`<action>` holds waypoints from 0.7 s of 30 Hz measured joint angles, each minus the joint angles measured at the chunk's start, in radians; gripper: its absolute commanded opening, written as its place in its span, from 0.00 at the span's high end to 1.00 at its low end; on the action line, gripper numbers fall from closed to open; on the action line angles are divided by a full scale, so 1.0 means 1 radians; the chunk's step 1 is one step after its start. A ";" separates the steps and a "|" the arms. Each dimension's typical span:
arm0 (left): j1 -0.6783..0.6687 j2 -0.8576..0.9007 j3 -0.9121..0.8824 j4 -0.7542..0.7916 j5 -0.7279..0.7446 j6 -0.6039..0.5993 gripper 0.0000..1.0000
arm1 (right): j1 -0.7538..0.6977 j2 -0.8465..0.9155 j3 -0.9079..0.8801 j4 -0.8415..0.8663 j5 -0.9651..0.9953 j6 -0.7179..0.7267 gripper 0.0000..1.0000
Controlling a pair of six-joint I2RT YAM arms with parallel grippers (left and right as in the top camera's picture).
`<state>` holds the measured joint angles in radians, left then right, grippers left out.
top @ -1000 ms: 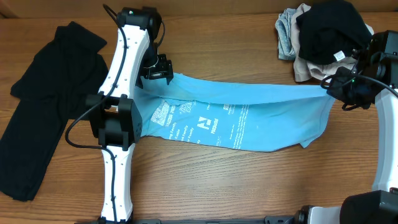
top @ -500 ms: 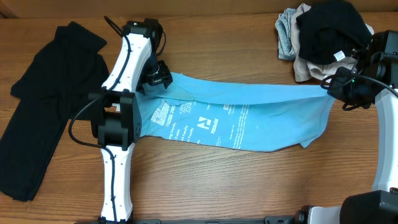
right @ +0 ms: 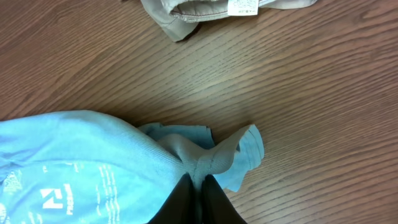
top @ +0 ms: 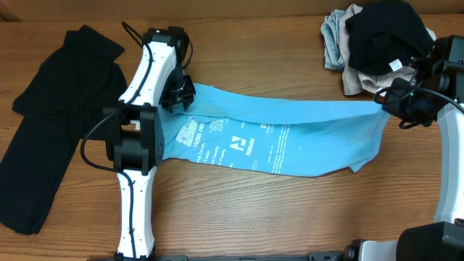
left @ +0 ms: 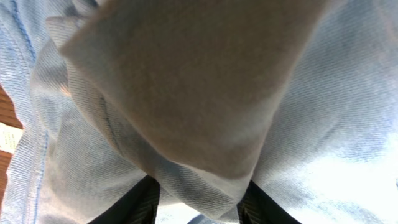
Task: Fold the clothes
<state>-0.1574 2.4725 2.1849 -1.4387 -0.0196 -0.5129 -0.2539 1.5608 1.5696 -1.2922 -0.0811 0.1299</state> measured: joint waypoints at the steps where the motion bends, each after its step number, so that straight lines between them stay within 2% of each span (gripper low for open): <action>1: 0.000 0.000 0.000 0.002 -0.001 0.000 0.64 | 0.000 0.000 0.000 -0.001 0.000 0.000 0.91; 4: 0.000 0.000 0.000 0.008 -0.013 -0.004 0.90 | 0.000 0.000 0.000 -0.001 0.000 0.000 0.91; 5: 0.000 0.000 0.000 0.010 -0.019 0.001 0.96 | 0.000 0.000 0.000 0.000 0.000 0.000 0.91; 9: 0.000 0.000 0.000 0.024 -0.038 0.018 0.96 | 0.000 0.000 0.000 0.004 0.000 0.000 0.92; 12: 0.001 0.000 0.000 0.027 -0.046 0.039 0.96 | 0.000 0.000 0.000 0.008 0.000 0.000 0.96; 15: 0.006 0.000 0.029 -0.015 -0.046 0.056 0.96 | 0.000 0.000 0.000 0.011 0.000 0.001 0.96; 17: 0.015 0.000 0.089 -0.060 -0.048 0.066 0.96 | 0.000 0.000 0.000 0.018 0.000 0.000 0.96; 21: 0.049 0.000 0.325 -0.138 -0.049 0.093 0.96 | 0.000 0.000 0.000 0.035 0.000 0.000 0.96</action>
<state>-0.1085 2.4722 2.5095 -1.5764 -0.0689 -0.4194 -0.2539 1.5608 1.5696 -1.2572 -0.0814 0.1299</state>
